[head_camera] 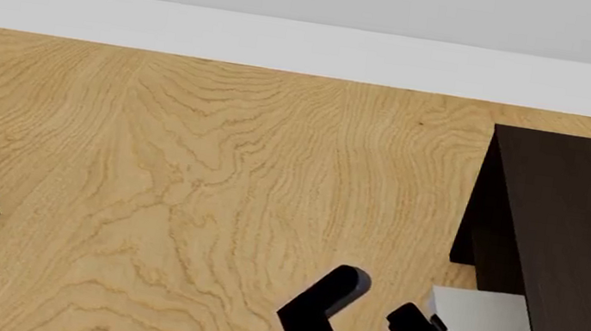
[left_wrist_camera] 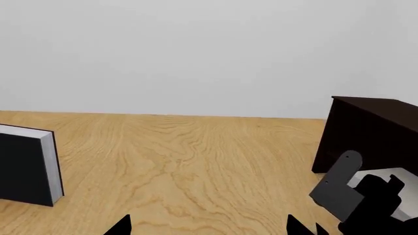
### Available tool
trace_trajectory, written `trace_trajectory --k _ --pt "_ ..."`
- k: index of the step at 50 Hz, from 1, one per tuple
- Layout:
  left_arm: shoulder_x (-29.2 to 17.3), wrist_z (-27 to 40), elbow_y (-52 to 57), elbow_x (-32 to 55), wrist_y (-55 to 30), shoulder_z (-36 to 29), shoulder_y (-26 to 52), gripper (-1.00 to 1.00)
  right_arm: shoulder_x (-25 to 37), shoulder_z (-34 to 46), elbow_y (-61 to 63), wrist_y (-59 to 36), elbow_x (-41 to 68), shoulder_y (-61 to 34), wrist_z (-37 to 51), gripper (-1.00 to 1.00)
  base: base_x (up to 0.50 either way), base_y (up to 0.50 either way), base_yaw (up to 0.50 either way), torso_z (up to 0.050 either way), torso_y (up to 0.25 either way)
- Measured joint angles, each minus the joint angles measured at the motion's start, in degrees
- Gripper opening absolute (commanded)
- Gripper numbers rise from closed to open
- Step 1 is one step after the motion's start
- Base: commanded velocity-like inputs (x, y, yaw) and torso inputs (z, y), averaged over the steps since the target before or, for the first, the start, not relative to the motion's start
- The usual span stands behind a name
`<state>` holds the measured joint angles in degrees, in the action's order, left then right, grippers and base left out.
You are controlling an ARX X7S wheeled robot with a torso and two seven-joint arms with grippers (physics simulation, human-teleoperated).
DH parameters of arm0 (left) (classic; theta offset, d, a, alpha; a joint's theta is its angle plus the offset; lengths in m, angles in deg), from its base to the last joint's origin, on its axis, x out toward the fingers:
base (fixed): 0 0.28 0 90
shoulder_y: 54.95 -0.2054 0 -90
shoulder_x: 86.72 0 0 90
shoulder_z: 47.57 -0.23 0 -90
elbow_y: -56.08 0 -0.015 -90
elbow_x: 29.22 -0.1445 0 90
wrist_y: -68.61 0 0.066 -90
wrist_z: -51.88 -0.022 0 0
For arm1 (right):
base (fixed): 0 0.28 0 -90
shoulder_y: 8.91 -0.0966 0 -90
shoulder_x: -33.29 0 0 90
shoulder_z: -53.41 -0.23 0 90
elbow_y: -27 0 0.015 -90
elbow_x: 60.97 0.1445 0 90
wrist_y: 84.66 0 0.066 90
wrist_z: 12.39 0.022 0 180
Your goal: Pick up the book on the right and place it on the cabinet shelf.
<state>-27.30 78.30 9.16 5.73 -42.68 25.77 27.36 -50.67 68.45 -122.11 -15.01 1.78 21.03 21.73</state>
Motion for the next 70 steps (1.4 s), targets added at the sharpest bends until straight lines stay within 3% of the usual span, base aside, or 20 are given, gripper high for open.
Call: trace_trajectory --k 26,42,70 --pt "-0.2 0.3 -0.2 0.0 0.0 -0.6 0.3 1.0 0.4 -0.9 0.0 -0.6 -2.1 0.2 -0.7 1.0 0.0 0.0 -0.01 -0.001 0.0" --pt "-0.4 0.5 -0.3 0.0 0.0 -0.9 0.5 1.0 4.3 -2.7 -1.0 -1.1 3.9 -0.1 1.4 1.0 0.0 0.0 -0.01 0.0 0.0" --pt "-0.6 1.0 -0.1 0.2 -0.2 -1.4 0.8 1.0 7.1 -4.8 3.3 -1.1 5.3 -1.1 1.7 1.0 0.0 0.0 -0.01 0.0 0.0"
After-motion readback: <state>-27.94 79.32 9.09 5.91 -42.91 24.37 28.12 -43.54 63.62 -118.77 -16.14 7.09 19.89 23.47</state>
